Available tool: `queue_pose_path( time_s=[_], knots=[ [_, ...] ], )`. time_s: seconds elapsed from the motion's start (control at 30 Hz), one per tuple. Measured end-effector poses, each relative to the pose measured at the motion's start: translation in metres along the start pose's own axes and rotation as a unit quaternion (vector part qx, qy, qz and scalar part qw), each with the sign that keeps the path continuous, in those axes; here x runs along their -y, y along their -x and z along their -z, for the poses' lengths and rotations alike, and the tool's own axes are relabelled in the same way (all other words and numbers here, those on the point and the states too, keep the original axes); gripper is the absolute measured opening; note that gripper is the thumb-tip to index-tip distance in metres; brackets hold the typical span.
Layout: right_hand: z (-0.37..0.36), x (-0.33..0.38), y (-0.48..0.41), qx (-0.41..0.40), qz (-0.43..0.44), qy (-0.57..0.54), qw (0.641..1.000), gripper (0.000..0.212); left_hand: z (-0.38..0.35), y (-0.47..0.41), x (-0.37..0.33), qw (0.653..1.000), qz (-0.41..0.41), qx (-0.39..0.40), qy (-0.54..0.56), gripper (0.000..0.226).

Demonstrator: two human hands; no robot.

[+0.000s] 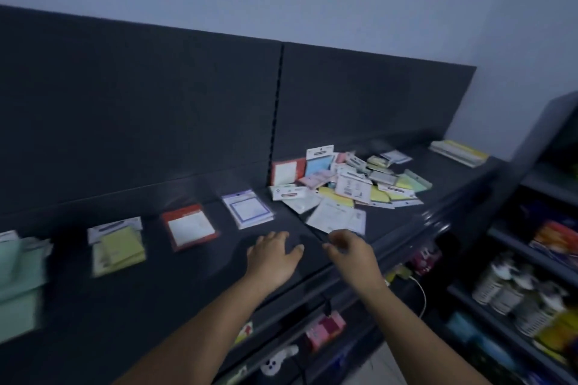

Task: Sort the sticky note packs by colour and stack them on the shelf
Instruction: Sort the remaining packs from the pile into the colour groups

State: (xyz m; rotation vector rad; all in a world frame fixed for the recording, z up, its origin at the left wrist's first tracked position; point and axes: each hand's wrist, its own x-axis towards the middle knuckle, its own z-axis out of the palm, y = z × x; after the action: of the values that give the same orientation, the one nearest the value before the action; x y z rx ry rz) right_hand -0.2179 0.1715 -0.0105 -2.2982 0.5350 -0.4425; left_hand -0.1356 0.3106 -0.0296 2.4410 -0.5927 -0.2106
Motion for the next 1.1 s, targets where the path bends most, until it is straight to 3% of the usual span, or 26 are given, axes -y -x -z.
queue_pose_path(
  time_s=[0.23, 0.5, 0.7, 0.83, 1.1],
  knots=[
    [0.047, -0.062, -0.023, -0.024, -0.031, -0.016, 0.999, 0.02, -0.047, -0.032, -0.059, 1.0, -0.004, 0.005, 0.009, 0.055],
    [0.058, -0.099, -0.081, -0.004, -0.066, -0.014, 0.998, 0.036, -0.072, -0.099, -0.089, 1.0, -0.023, -0.002, 0.007, 0.051],
    [0.061, -0.117, -0.146, 0.012, -0.07, 0.03, 0.997, 0.036, -0.08, -0.165, -0.1, 0.998, -0.039, -0.034, 0.032, 0.053],
    [0.058, -0.125, -0.184, 0.013, -0.084, 0.018, 0.996, 0.03, -0.083, -0.206, -0.101, 0.998, -0.046, -0.045, 0.01, 0.046],
    [0.052, -0.156, -0.242, 0.023, -0.084, 0.059, 0.994, 0.037, -0.102, -0.259, -0.092, 0.996, -0.042, -0.073, -0.039, 0.04]
  ],
)
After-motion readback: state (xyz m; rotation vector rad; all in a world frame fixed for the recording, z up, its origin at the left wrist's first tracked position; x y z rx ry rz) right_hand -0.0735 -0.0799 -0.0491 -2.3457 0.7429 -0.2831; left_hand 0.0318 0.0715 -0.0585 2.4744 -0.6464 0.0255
